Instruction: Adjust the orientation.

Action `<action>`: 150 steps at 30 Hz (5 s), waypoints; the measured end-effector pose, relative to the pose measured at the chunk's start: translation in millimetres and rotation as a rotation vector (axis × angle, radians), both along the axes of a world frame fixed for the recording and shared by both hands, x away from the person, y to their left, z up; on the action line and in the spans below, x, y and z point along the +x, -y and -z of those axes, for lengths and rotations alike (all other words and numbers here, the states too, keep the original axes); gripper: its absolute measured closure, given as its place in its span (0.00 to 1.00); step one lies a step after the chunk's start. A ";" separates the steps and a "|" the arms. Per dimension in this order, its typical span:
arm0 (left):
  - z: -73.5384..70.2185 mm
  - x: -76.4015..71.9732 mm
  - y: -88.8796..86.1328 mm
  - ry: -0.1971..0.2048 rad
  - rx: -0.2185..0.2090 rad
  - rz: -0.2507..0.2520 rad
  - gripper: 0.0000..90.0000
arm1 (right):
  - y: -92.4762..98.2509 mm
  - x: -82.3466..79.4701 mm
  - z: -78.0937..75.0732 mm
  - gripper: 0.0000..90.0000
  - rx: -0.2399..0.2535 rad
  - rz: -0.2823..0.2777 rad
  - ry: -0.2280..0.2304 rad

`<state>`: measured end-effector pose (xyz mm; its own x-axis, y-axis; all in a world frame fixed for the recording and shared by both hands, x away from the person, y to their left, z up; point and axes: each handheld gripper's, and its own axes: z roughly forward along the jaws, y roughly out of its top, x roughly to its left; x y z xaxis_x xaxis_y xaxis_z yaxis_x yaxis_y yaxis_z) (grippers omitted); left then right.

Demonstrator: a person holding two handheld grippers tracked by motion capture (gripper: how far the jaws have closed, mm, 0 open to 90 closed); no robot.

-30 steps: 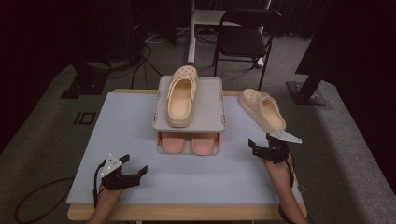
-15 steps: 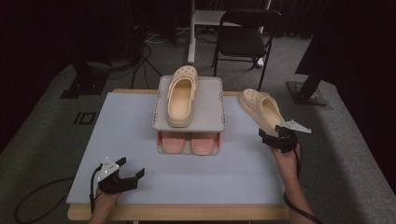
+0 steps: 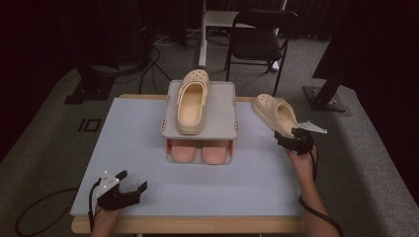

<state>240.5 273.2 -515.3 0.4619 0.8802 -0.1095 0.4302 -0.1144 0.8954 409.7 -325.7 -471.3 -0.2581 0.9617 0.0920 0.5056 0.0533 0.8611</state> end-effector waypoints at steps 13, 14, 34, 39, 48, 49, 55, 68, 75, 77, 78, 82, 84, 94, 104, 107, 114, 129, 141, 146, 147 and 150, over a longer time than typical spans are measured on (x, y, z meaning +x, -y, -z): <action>0.6 -7.7 -8.0 0.000 -0.002 -0.029 0.09 | 0.5 32.0 -0.1 0.26 -0.020 0.013 -0.006; 0.6 -8.2 -8.2 0.000 -0.002 -0.032 0.09 | 0.4 34.6 0.1 0.26 -0.024 0.016 -0.011; 1.6 -15.7 -20.3 -0.005 -0.002 -0.079 0.09 | -1.9 78.6 -1.9 0.38 -0.064 0.046 -0.058; 2.5 -16.8 -22.1 -0.008 -0.005 -0.082 0.09 | -0.8 88.4 -0.3 0.40 -0.048 0.032 -0.079; 1.0 -18.7 -23.3 -0.004 -0.011 -0.090 0.09 | -5.0 96.0 12.0 0.53 -0.093 0.035 -0.125; 0.4 -18.8 -23.5 -0.003 -0.014 -0.091 0.09 | -5.2 96.8 13.2 0.55 -0.101 0.032 -0.132; 1.0 -18.1 -23.7 -0.004 -0.012 -0.091 0.09 | -7.7 102.0 14.0 0.74 -0.110 -0.012 -0.168; 0.4 -17.7 -23.3 -0.001 -0.012 -0.086 0.09 | -15.2 97.6 9.9 0.86 -0.165 -0.054 -0.147; -0.5 -16.3 -22.3 0.003 -0.011 -0.080 0.09 | -11.8 88.5 1.4 0.87 -0.142 -0.060 -0.121; -0.7 -15.8 -21.7 0.005 -0.011 -0.078 0.09 | -11.1 84.2 -1.5 0.87 -0.130 -0.060 -0.109; -1.0 -15.7 -21.4 0.004 -0.011 -0.077 0.09 | -11.1 81.5 -3.1 0.87 -0.128 -0.063 -0.102; -1.7 -14.2 -20.1 0.007 -0.011 -0.071 0.09 | -13.5 71.0 -10.1 0.87 -0.143 -0.072 -0.079; -2.2 -13.4 -19.4 0.010 -0.012 -0.068 0.09 | -16.2 65.4 -13.7 0.87 -0.155 -0.084 -0.074; -4.7 -9.4 -15.0 0.022 -0.011 -0.045 0.09 | -26.5 34.3 -20.3 0.87 -0.163 -0.112 -0.070; -5.6 -6.0 -12.6 0.028 -0.015 -0.030 0.09 | -38.3 4.9 -17.3 0.87 -0.172 -0.126 -0.065; -5.7 -5.2 -11.8 0.029 -0.013 -0.025 0.09 | -39.3 -3.8 -18.1 0.87 -0.159 -0.129 -0.059; -4.2 -0.2 -7.4 0.025 -0.007 -0.010 0.09 | -42.0 -24.4 -17.7 0.87 -0.155 -0.115 -0.055; -3.4 8.3 -2.5 0.030 0.001 0.005 0.09 | -54.9 -65.7 -8.1 0.87 -0.171 -0.138 -0.057; -4.1 8.5 -3.1 0.031 0.000 0.010 0.09 | -67.0 -86.3 1.2 0.86 -0.175 -0.157 -0.052; -3.8 8.9 -3.1 0.030 0.001 0.010 0.09 | -72.1 -86.1 6.6 0.86 -0.179 -0.170 -0.064; -3.7 8.9 -3.1 0.030 0.000 0.011 0.09 | -74.3 -85.4 10.2 0.86 -0.185 -0.168 -0.066; -3.7 8.8 -3.0 0.030 0.003 0.011 0.09 | -76.0 -84.8 13.7 0.86 -0.183 -0.172 -0.073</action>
<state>249.3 276.3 -511.7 0.4744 0.8754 -0.0931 0.4017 -0.1211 0.9077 324.9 -249.7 -485.0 -0.4182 0.9067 -0.0551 0.5364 0.2955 0.7905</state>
